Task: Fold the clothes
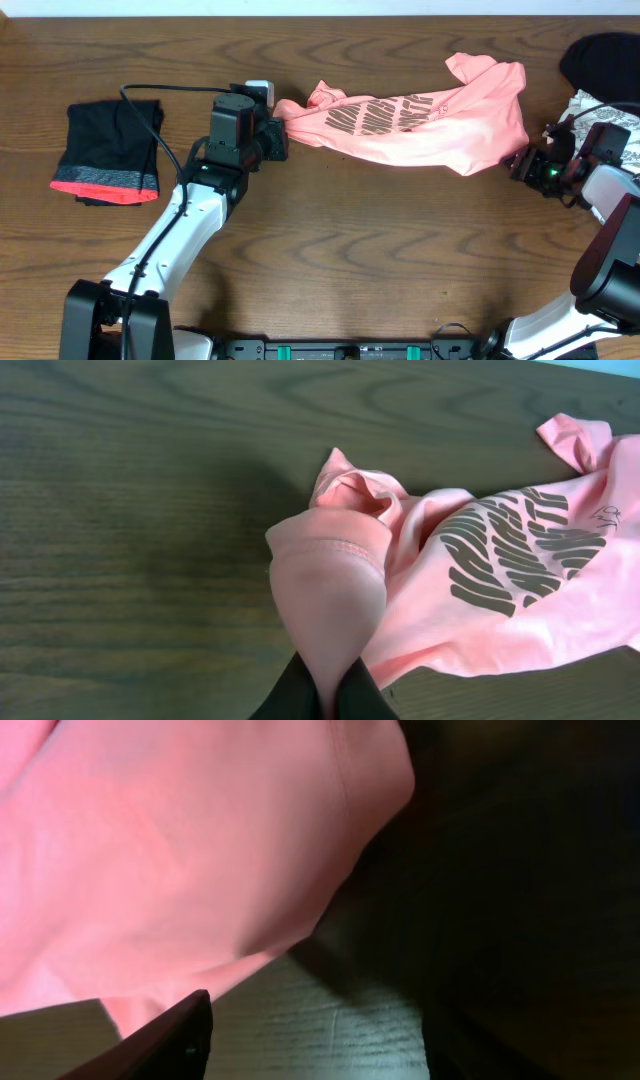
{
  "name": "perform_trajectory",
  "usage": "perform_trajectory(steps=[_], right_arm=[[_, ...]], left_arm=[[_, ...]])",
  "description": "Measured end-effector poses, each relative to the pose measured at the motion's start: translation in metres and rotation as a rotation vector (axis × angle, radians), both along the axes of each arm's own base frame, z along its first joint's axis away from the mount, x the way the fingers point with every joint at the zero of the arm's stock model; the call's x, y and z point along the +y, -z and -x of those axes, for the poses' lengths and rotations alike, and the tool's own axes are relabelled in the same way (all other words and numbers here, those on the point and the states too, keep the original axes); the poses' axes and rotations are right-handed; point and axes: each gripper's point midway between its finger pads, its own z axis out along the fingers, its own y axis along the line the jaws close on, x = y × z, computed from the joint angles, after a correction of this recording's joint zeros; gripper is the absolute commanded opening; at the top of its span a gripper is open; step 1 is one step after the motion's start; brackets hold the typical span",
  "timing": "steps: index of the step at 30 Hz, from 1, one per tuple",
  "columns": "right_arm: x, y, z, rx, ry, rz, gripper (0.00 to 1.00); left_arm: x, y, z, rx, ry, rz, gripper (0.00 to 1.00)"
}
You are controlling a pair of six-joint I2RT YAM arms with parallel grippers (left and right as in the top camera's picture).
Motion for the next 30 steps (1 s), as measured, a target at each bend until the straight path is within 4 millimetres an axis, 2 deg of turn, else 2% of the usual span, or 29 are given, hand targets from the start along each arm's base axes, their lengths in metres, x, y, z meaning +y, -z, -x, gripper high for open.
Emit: perform_trajectory(steps=[7, 15, 16, 18, 19, 20, 21, 24, 30], right_arm=[[0.002, 0.000, -0.012, -0.073, 0.010, 0.016, 0.66], [0.015, 0.000, -0.023, -0.118, 0.001, 0.017, 0.64], [0.019, 0.000, -0.024, -0.121, -0.003, 0.014, 0.61], [0.023, 0.002, -0.028, -0.127, -0.005, 0.009, 0.48], [0.025, 0.003, -0.030, -0.130, -0.009, 0.007, 0.33], [0.028, 0.004, -0.031, -0.127, -0.005, -0.003, 0.13], [0.028, 0.007, -0.031, -0.117, 0.002, -0.006, 0.01], [0.029, 0.014, -0.029, -0.086, 0.040, -0.031, 0.01], [0.029, 0.012, -0.022, -0.051, 0.072, -0.062, 0.01]], left_arm=[[0.000, 0.000, 0.000, 0.000, 0.000, 0.000, 0.06], [0.000, 0.000, 0.000, 0.000, 0.000, 0.000, 0.06], [0.000, 0.000, 0.000, 0.000, 0.000, 0.000, 0.06], [0.000, 0.000, 0.000, 0.000, 0.000, 0.000, 0.06], [0.000, 0.000, 0.000, 0.000, 0.000, 0.000, 0.06], [0.000, 0.000, 0.000, 0.000, 0.000, 0.000, 0.06], [0.000, 0.000, 0.000, 0.000, 0.000, 0.000, 0.06], [0.000, 0.000, 0.000, 0.000, 0.000, 0.000, 0.06], [0.006, -0.001, -0.004, -0.015, -0.028, -0.021, 0.06]])
